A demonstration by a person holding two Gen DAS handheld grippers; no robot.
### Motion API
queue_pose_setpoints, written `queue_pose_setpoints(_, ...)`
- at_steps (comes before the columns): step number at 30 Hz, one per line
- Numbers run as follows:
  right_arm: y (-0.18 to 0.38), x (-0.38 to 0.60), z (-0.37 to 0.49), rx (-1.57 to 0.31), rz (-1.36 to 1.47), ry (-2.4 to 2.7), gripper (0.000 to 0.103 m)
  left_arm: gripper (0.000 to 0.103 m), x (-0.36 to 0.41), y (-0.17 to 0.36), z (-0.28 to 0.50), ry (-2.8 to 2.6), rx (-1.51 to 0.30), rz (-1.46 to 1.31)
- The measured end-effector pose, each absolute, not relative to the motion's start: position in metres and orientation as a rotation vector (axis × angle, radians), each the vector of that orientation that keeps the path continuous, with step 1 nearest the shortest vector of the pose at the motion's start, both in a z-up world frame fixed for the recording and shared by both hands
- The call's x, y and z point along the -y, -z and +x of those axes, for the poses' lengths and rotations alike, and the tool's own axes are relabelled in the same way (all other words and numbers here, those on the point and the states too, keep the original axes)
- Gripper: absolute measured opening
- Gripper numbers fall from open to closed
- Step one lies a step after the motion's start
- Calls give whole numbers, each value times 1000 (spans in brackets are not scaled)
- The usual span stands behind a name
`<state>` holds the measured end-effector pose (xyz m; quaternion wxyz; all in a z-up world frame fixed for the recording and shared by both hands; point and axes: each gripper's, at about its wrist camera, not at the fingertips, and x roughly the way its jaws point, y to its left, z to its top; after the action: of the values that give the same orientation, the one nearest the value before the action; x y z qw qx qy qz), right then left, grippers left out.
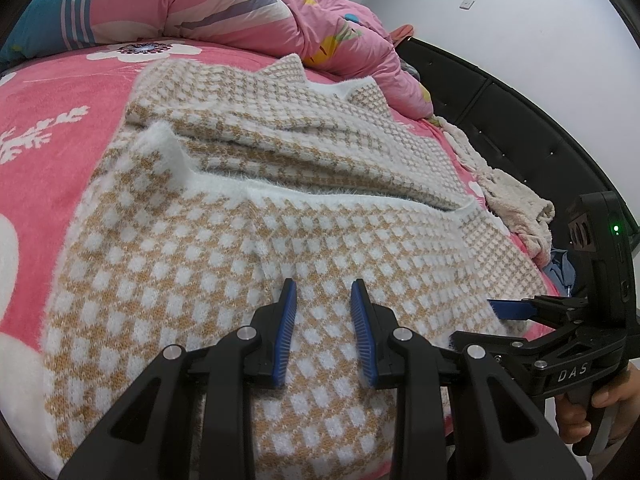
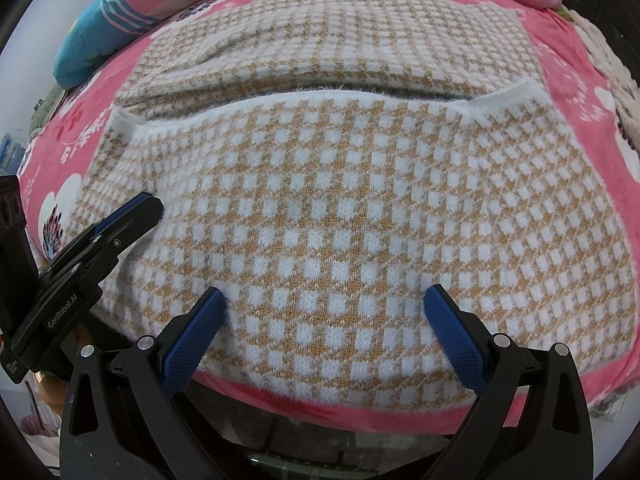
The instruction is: Fold large clothes
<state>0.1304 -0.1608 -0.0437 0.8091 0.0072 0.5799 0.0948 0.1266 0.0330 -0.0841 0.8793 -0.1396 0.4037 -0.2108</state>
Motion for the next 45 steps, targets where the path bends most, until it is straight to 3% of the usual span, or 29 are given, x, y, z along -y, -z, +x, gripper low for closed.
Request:
queue_pose_setpoints(20,39,159,119,-1215,-1,-220,95,28,-34,83,127,429,-852,-281)
queue_pose_setpoints(38,35,194,62,-998,-25,-308,96,29,-28,79,124,394,-857,-292)
queue_pose_setpoints(42,9,213,38,-912,-11,-318,96,55,-33,61,106,371,-776,-245)
queue_pose_setpoints(45,-4,240,21,-863,7,-296,96,65,-34,49,92,371,-725,-200)
